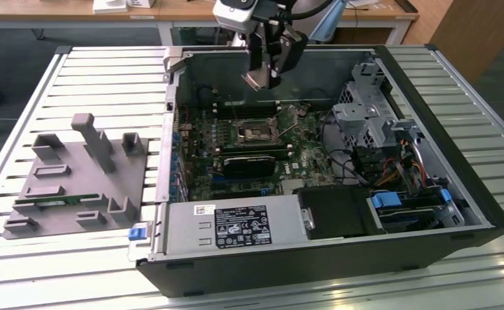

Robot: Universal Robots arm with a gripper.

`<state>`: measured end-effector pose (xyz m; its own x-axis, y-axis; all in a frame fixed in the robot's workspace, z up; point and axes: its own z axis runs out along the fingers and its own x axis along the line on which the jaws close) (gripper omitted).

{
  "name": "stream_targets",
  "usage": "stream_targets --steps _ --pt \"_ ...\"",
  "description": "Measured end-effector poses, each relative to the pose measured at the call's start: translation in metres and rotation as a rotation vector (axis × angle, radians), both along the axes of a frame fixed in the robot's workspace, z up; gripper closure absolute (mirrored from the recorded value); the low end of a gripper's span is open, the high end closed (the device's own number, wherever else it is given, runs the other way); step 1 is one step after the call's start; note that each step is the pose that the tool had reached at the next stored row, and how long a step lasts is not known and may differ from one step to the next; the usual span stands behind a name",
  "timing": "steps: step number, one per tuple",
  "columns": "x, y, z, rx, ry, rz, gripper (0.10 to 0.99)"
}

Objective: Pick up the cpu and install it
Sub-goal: 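Place the cpu into insertion slot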

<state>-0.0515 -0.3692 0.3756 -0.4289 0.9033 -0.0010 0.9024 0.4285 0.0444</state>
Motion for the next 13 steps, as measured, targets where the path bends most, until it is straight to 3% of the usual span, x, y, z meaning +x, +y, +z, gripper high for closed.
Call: stream_targets --steps 13 --pt "0.0000 0.0000 -0.0072 0.000 0.0000 -0.226 0.553"
